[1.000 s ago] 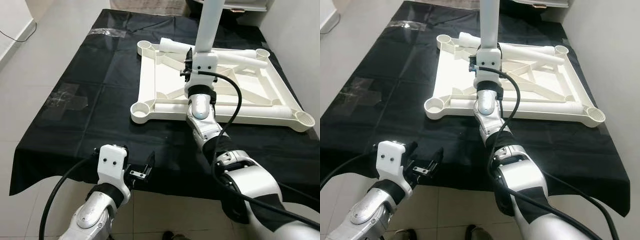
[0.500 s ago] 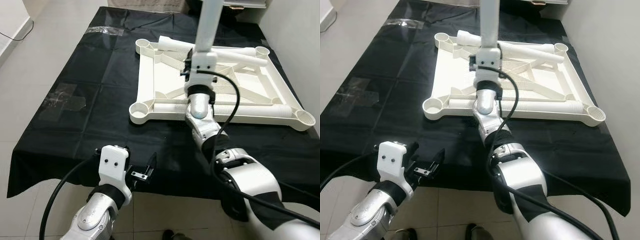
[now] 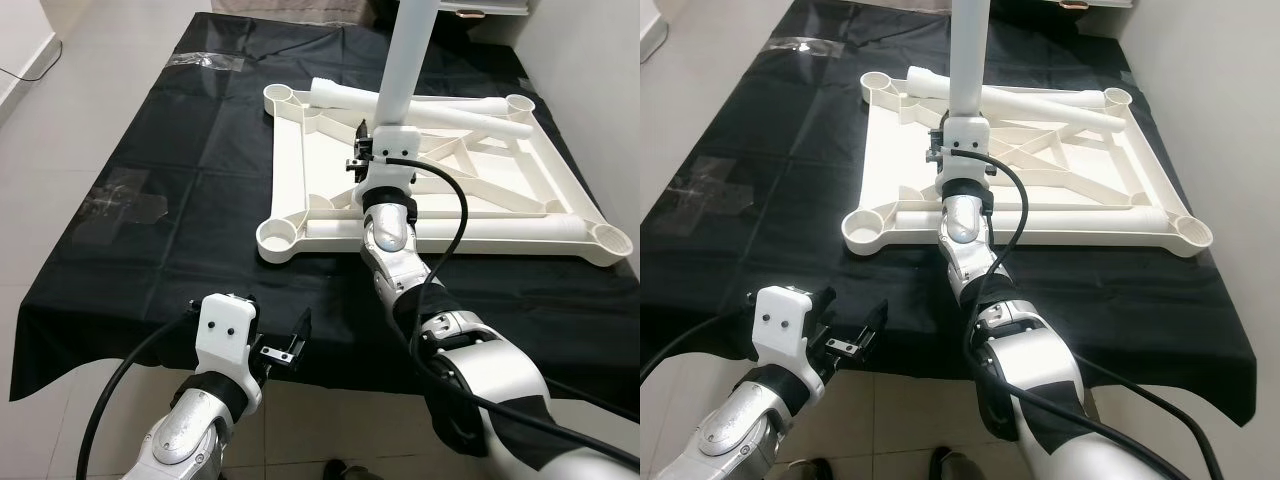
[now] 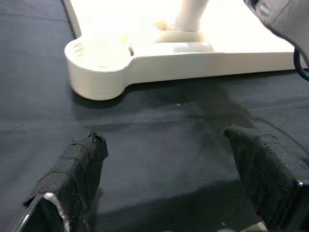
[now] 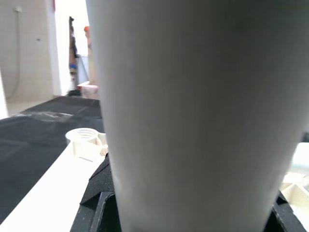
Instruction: Building children table
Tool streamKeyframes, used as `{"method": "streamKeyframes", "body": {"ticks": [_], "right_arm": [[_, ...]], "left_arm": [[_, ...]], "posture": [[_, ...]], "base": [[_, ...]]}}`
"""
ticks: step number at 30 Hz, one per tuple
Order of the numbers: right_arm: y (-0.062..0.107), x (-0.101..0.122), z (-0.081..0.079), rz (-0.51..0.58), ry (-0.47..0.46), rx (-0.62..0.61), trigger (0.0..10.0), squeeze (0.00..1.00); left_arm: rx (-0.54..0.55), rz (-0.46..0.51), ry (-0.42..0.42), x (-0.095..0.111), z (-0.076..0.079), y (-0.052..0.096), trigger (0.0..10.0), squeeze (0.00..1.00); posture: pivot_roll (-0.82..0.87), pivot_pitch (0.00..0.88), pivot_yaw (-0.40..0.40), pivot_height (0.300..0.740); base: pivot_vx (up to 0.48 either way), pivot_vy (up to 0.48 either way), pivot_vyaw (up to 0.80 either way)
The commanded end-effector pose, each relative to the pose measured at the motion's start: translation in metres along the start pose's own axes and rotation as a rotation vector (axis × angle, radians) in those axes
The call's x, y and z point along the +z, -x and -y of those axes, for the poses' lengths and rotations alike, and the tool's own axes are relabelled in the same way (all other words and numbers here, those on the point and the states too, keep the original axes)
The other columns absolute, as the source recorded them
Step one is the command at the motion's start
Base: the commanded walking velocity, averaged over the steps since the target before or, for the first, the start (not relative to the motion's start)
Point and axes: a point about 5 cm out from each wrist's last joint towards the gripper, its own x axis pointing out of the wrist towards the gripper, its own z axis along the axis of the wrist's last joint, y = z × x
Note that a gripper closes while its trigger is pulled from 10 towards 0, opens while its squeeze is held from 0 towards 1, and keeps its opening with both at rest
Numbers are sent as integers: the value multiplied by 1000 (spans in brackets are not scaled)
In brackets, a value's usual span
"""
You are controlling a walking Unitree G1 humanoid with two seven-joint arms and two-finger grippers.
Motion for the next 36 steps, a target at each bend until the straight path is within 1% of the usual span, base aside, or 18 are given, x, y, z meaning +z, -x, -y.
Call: {"method": "streamKeyframes", "body": {"ticks": [1,2,4,5,7,8,10,11,16,20,23,26,28,30,31,33,34,36], "right_arm": [[15,-25,-20,-148,-111,106,10000,0],[15,-25,-20,-148,-111,106,10000,0],[12,-20,-30,-159,-174,198,10000,0],[12,-20,-30,-159,-174,198,10000,0],[9,-9,-38,-140,-246,258,10000,0],[9,-9,-38,-140,-246,258,10000,0],[6,5,-45,-113,-328,298,10000,0],[6,5,-45,-113,-328,298,10000,0],[-1,31,-56,-44,-415,352,10000,0],[-6,44,-58,-8,-431,370,10000,0],[-11,53,-55,16,-418,371,10000,0],[-18,64,-43,77,-330,325,10000,0],[-18,64,-43,77,-330,325,10000,0],[-24,73,-33,105,-322,309,10000,0],[-24,73,-33,105,-322,309,10000,0],[-28,85,-23,135,-354,299,10000,0],[-30,87,-20,135,-373,294,10000,0],[-31,76,-19,36,-379,284,10000,0]], "left_arm": [[-9,-17,-10,-2,2,0,10000,0],[-9,-17,-10,-2,2,0,10000,0],[-8,-14,-12,-2,2,-1,10000,0],[-8,-14,-12,-2,2,-1,10000,0],[-7,-9,-13,-1,2,-2,10000,0],[-7,-9,-13,-1,2,-2,10000,0],[-6,-6,-11,-1,3,-3,10000,0],[-6,-6,-11,-1,3,-3,10000,0],[-3,-5,-10,-2,3,-3,10000,0],[-3,-7,-8,-2,3,-4,10000,0],[-3,-8,-10,-3,3,-4,10000,0],[0,-8,-10,-3,1,-4,10000,0],[0,-8,-10,-3,1,-4,10000,0],[1,-9,-11,-3,0,-4,10000,0],[1,-9,-11,-3,0,-4,10000,0],[2,-10,-11,-5,0,-5,10000,0],[3,-11,-11,-5,0,-5,10000,0],[6,-8,-11,-5,0,-6,10000,0]], "posture": [[94,276,-115,740],[94,276,-115,740],[88,273,-116,740],[88,273,-116,740],[86,270,-119,740],[86,270,-119,740],[83,268,-120,740],[83,268,-120,740],[83,265,-120,740],[85,260,-121,740],[86,256,-119,740],[86,254,-121,740],[86,254,-121,740],[86,249,-117,740],[86,249,-117,740],[85,243,-114,740],[85,242,-115,740],[85,239,-115,740]], "base": [[0,0,0],[0,0,0],[0,0,0],[0,0,0],[0,0,0],[0,0,0],[0,0,0],[0,0,0],[0,0,0],[0,0,0],[0,0,0],[0,0,0],[0,0,0],[0,0,0],[0,0,0],[0,0,0],[0,0,0],[0,0,0]]}}
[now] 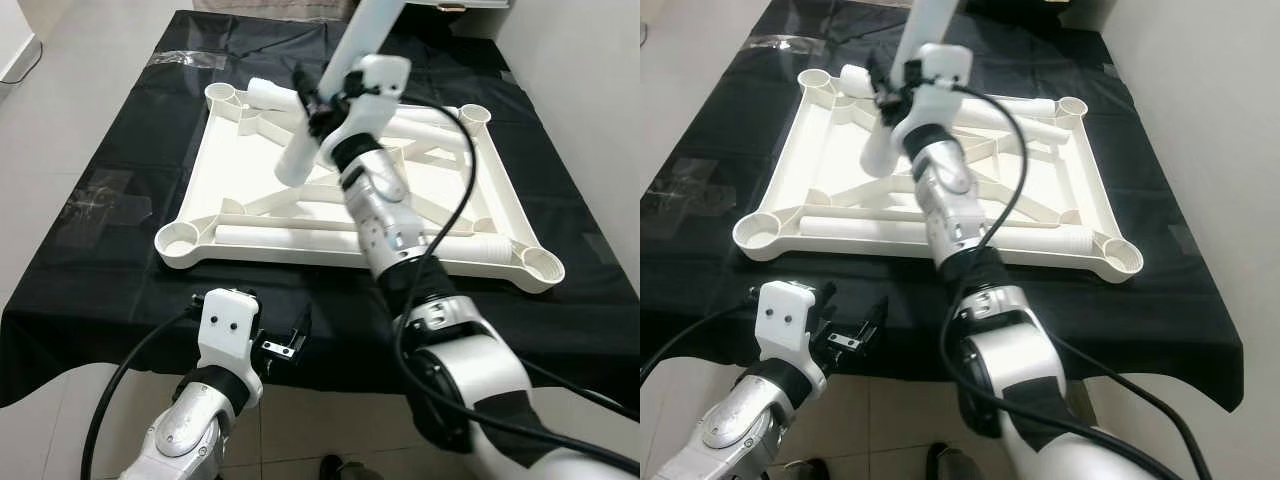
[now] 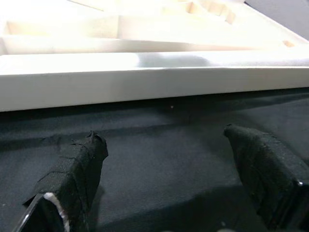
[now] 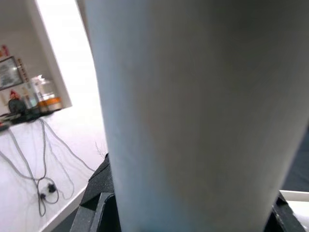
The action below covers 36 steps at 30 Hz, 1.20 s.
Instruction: Building children table
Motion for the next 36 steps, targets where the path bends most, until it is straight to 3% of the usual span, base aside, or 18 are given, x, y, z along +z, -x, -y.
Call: {"method": "streamKeyframes", "body": {"ticks": [1,4,5,6,8,10,15,21,32,36], "right_arm": [[-1,-2,0,-33,-29,-4,10000,0],[4,-21,11,-172,41,-100,10000,0],[4,-21,11,-172,41,-100,10000,0],[5,-23,19,-186,126,-225,10000,0],[5,-21,21,-170,149,-269,10000,0],[6,-14,20,-100,118,-200,10000,0],[11,-12,12,-77,88,-40,10000,0],[9,-6,8,-49,48,4,10000,0],[6,-5,12,-60,89,19,10000,0],[9,-11,15,-84,83,8,10000,0]], "left_arm": [[-5,-12,9,-4,3,0,10000,0],[2,-8,8,-4,2,-1,10000,0],[2,-8,8,-4,2,-1,10000,0],[14,-3,7,-4,1,-1,10000,0],[20,-2,7,-4,1,-1,10000,0],[28,-1,3,-5,-1,-1,10000,0],[41,9,-7,-4,-4,-4,10000,0],[43,13,-11,-5,-6,-5,10000,0],[50,18,-10,-7,-5,-9,10000,0],[55,19,-9,-7,-5,-9,10000,0]], "posture": [[85,239,-115,740],[90,232,-114,740],[90,232,-114,740],[95,223,-114,740],[95,223,-114,740],[97,209,-112,740],[102,186,-108,740],[99,168,-108,740],[95,141,-115,740],[96,145,-119,740]], "base": [[0,0,0],[0,0,0],[0,0,0],[0,0,0],[0,0,0],[0,0,0],[0,0,0],[0,0,533],[0,0,788],[0,0,0]]}}
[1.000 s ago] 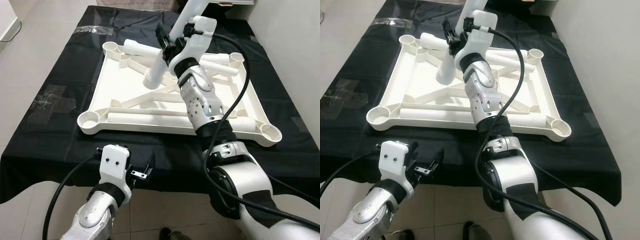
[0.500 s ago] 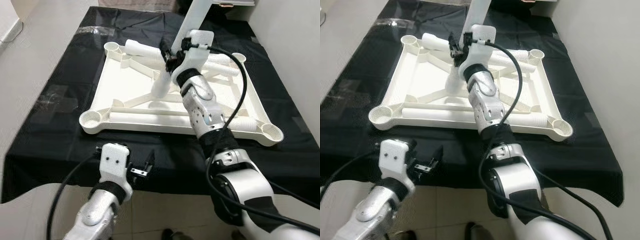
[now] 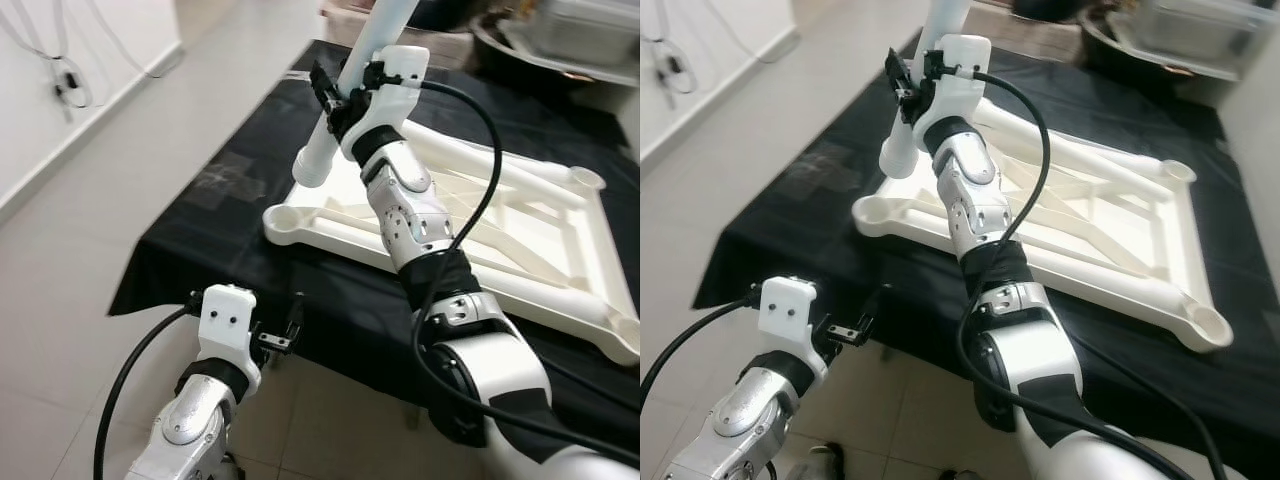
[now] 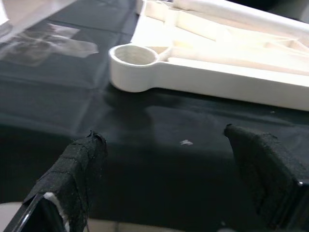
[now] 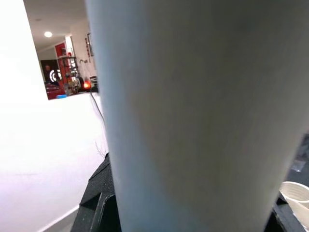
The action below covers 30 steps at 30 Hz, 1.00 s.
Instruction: Building children table
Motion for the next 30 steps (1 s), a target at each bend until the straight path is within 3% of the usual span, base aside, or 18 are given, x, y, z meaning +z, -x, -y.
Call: {"method": "streamKeyframes", "body": {"ticks": [1,7,18,30], "right_arm": [[3,-1,8,2,6,-22,10000,0],[6,-10,15,-27,17,-34,10000,0],[2,-15,19,-72,-57,72,10000,0],[-3,-4,21,-2,-135,35,10000,0]], "left_arm": [[-4,-12,8,-4,2,0,10000,0],[4,-7,10,-3,3,1,10000,0],[2,-1,19,0,8,5,10000,0],[12,-17,33,-2,12,13,10000,0]], "posture": [[96,145,-119,740],[93,157,-124,740],[85,206,-140,740],[89,223,-153,740]], "base": [[0,0,0],[0,0,0],[0,0,0],[0,0,0]]}}
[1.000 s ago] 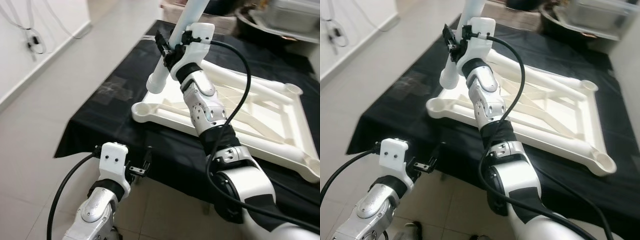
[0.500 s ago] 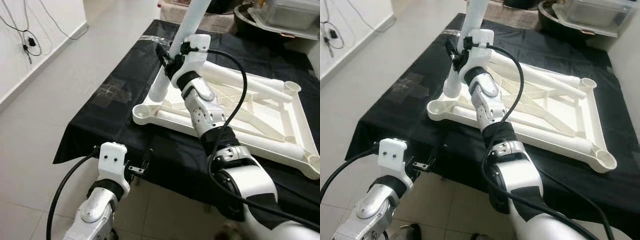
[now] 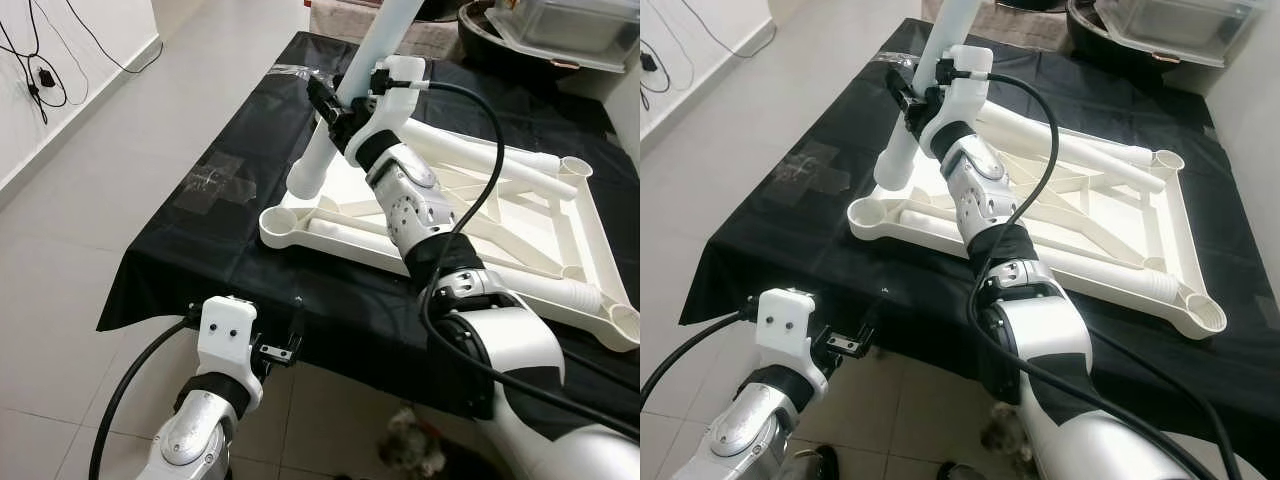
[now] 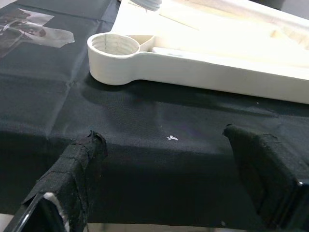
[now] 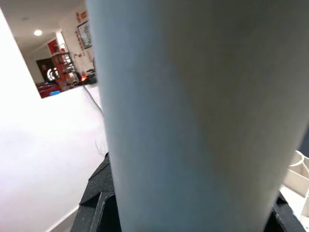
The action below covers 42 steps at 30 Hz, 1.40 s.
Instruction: Building children table
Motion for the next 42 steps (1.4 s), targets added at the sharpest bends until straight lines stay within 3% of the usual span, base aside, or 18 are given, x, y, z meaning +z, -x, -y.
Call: {"method": "streamKeyframes", "body": {"ticks": [1,13,27,42], "right_arm": [[4,5,4,73,8,-48,10000,0],[21,20,3,199,94,-57,10000,0],[32,12,8,175,98,-93,10000,0],[31,15,5,175,96,-92,10000,0]], "left_arm": [[10,1,6,1,1,1,10000,0],[45,51,-21,11,-6,-8,10000,0],[59,64,-33,12,-9,-13,10000,0],[66,64,-33,12,-11,-13,10000,0]], "posture": [[92,216,-150,740],[86,158,-135,740],[85,138,-127,740],[80,145,-133,740]], "base": [[0,0,0],[0,0,0],[0,0,0],[0,0,0]]}}
